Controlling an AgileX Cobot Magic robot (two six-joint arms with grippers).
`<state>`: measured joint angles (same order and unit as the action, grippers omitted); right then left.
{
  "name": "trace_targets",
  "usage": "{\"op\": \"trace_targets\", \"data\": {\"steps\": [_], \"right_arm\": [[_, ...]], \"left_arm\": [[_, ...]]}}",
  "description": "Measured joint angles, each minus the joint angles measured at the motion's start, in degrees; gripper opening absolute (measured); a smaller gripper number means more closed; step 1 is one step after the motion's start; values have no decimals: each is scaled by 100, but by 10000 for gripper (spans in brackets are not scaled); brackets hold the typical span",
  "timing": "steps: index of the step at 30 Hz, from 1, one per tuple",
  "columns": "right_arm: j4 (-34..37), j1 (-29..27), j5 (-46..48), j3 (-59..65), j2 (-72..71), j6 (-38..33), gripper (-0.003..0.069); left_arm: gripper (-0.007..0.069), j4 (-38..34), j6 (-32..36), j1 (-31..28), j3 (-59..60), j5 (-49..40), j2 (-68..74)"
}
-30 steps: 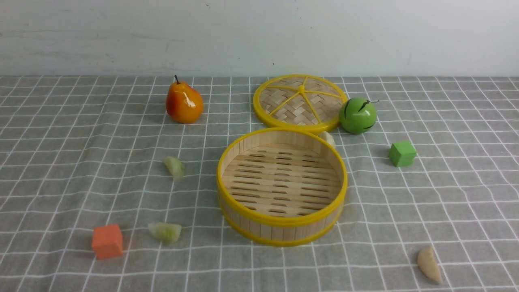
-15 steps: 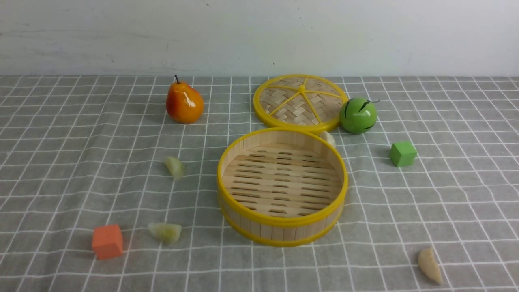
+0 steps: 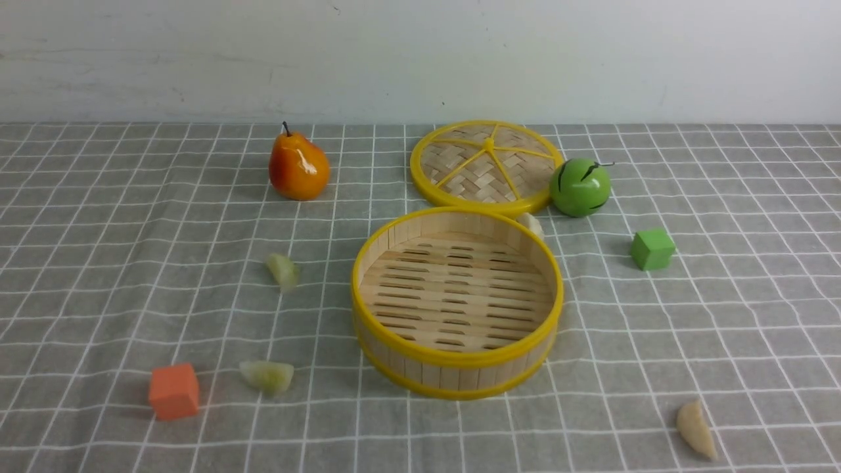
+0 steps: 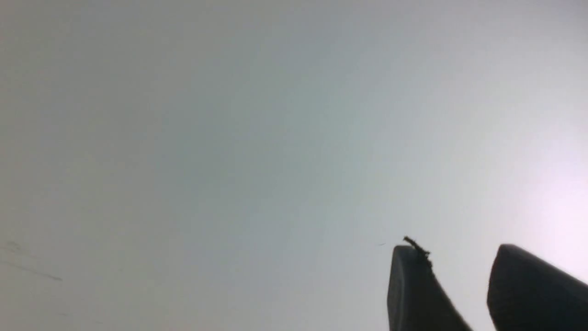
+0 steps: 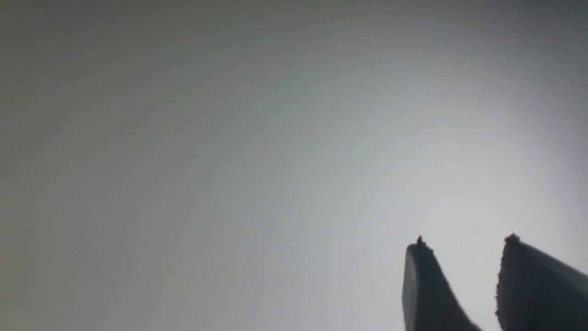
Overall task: Put the dumplings into the steamer on the table with the grey tablecloth.
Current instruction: 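Reach for and grasp a dumpling on the table with the left gripper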
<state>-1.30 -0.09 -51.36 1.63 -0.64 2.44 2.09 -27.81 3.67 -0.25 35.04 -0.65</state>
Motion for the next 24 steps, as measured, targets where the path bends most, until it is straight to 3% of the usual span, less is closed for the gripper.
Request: {"op": "trace_targets", "data": {"steps": [3, 4, 6, 10, 15, 19, 21, 23, 24], "right_arm": [[-21, 0, 285, -137, 0, 618, 233], [-28, 0, 585, -343, 0, 1011, 212], [-28, 0, 1152, -818, 0, 1345, 141], [-28, 0, 2285, -1774, 190, 1342, -6], [-23, 0, 4512, -2502, 1165, 827, -8], [74, 63, 6651, -2881, 2471, 661, -4], [176, 171, 7486, -3071, 2944, 627, -4], [408, 439, 8396, -3390, 3743, 323, -2], [427, 462, 8452, -3407, 3802, 323, -2]], "left_arm": [[212, 12, -433, 0, -556, -654, 0], [178, 12, -508, 0, -1088, -1322, 29], [103, 18, -498, 0, -2061, -2465, 356], [-14, 30, -203, 0, -3376, -3563, 1501], [-14, 17, 134, 0, -3999, -4291, 3126], [-14, -544, 327, 5, -4477, -6088, 4446], [-14, -919, 708, 5, -4667, -6905, 4884], [-14, -1648, 1588, 5, -4899, -7770, 5653], [-14, -1710, 1650, 5, -4899, -7812, 5653]]}}
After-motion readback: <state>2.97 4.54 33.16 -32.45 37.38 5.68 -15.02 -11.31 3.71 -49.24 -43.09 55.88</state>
